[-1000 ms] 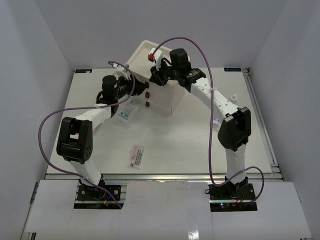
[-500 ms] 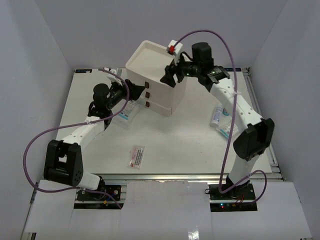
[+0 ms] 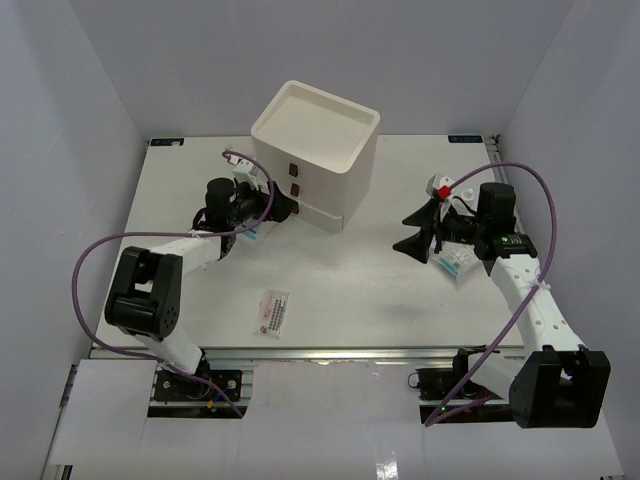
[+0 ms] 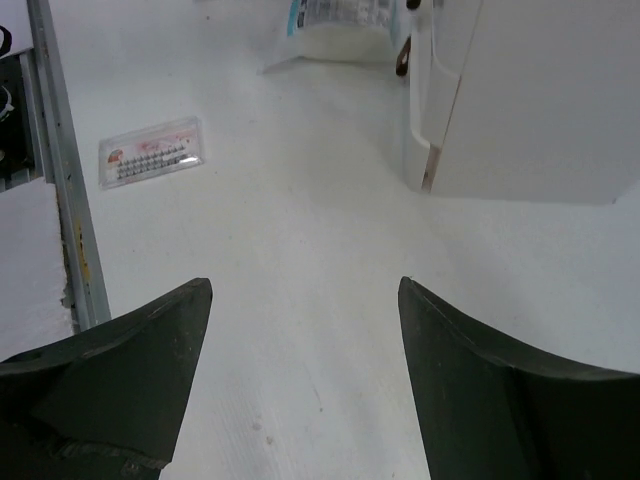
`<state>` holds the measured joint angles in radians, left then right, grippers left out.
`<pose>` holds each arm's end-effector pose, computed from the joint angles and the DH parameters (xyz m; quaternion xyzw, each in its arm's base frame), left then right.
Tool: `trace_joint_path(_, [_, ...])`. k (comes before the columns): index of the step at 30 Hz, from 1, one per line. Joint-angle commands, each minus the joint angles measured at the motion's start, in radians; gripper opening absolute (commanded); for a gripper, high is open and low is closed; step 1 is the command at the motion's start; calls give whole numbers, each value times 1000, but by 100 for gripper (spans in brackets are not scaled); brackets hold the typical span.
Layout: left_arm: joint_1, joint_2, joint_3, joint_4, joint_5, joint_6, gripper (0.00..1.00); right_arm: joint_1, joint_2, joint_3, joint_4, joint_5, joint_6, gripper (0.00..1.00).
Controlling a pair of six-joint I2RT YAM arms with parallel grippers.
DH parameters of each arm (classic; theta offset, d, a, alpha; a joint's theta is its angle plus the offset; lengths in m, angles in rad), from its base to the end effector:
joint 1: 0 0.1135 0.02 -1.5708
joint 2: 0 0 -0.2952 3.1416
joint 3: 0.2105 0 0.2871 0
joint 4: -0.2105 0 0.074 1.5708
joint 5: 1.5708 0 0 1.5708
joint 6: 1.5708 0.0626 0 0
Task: Organize the makeup
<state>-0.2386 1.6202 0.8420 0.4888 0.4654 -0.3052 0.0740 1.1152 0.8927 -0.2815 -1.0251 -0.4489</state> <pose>0.3832 -0.1221 0.2169 0.1118 0.7842 -0.3343 0.5106 0.2657 0.0734 0.3237 -0.4348 0.6605 0.3323 0.5141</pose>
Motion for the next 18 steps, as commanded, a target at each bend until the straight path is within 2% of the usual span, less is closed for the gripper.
trace_joint_path(1, [-26,85,110,38,-37,38,97,-106,-62,-60,156,-189,55,82])
trace_joint_path(8, [-73,177,216,5,-130,63,88,-131,-67,-91,174,-209,67,81])
trace_joint_path(14, [-77,189,244,-21,-177,55,58,-147,-60,-96,176,-220,69,81])
trace_joint_path(18, [-77,170,240,-34,-191,42,48,-150,-55,-99,174,-220,72,81])
